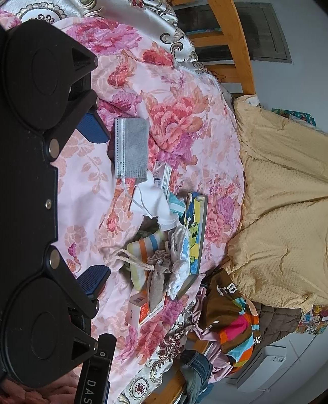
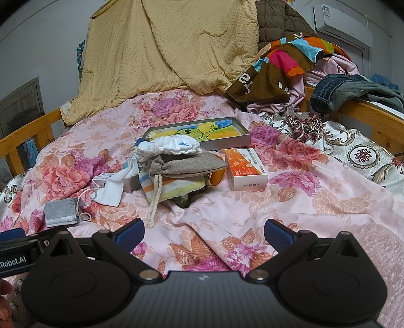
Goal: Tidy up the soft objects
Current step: 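Grasp the grey face mask with the left tool while the right tool grasps the white cloth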
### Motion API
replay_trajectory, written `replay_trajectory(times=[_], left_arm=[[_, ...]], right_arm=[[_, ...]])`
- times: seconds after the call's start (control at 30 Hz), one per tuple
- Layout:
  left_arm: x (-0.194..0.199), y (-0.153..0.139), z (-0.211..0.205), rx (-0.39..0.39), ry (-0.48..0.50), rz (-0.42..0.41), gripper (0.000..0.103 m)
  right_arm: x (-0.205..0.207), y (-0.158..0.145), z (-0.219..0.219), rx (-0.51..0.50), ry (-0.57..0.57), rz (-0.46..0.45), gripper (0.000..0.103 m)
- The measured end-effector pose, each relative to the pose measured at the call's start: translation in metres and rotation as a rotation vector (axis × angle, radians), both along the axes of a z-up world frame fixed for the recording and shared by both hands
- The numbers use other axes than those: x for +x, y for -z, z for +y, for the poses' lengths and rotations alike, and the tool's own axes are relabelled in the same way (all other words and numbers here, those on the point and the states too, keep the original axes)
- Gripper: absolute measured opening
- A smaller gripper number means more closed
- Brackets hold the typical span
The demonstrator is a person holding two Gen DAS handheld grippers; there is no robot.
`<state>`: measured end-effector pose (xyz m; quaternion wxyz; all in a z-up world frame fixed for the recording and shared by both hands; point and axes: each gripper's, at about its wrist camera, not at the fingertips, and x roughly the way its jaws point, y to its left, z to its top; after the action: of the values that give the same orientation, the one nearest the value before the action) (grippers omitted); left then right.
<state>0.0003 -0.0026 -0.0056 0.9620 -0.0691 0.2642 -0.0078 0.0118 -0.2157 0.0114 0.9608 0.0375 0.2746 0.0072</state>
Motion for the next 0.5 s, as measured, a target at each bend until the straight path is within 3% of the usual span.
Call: replay_trajectory(times=[0.2,0.5], left_arm=[[0.002,-0.001,0.008,-0.018,-0.013,0.009,0.102],[0.017,-0.008,0.027,0.048,-0.017,-0.036,0.102]], right_arm=[[-0.001,-0.005,0.0,0.021,-0.011,0.002,0.103],[0.024,-0.004,0.003,0.093,-0.14,0.104,0.103]])
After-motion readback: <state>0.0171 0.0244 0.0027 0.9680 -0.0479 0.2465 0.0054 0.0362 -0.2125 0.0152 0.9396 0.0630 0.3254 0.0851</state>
